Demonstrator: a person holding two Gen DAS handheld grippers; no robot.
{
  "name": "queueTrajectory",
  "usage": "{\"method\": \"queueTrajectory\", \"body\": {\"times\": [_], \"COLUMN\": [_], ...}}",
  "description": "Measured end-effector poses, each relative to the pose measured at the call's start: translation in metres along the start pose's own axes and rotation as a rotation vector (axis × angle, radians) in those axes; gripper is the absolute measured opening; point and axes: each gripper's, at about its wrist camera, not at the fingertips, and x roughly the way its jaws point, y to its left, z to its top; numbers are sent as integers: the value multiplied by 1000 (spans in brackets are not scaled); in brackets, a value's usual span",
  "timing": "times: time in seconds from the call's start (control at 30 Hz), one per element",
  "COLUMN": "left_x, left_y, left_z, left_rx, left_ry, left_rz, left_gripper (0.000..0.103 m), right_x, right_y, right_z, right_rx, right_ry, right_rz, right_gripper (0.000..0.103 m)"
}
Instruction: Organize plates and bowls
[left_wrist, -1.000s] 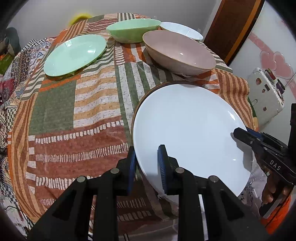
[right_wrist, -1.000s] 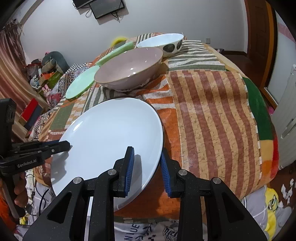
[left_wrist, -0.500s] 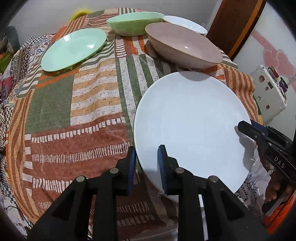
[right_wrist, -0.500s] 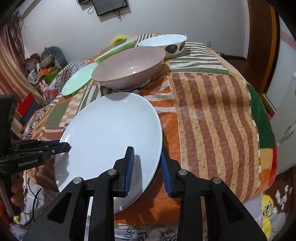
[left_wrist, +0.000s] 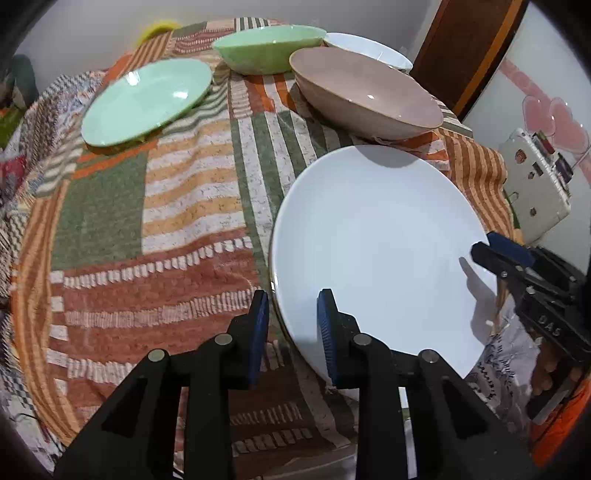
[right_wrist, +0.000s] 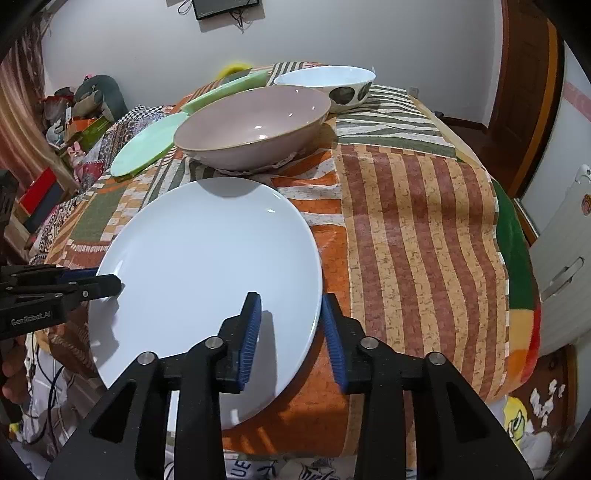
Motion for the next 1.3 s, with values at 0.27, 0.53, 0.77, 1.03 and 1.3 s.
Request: {"method": "queueTrajectory", "body": {"times": [0.27, 0.53, 0.77, 1.03, 1.3], "left_x": [-41, -98, -118, -100, -60], "left_y": [11, 43, 97, 167, 215], "left_z": [9, 26, 45, 65, 94], "left_rx": [19, 41, -25, -138, -186], "left_ry": [-91, -256, -316, -282, -260], "left_rz": [12, 113, 156, 177, 179], "left_gripper": [29, 46, 53, 53, 53], "right_x": [-28, -46, -34, 8, 50], "right_y": [10, 42, 85, 126, 144], "right_z": [15, 45, 74, 107, 137], "right_rx": [-27, -85, -132, -144, -167], "right_ry": [-73, -163, -196, -156, -111], "right_rz": [-18, 9, 63, 104, 97], "right_gripper": [43, 55, 62, 62, 62]}}
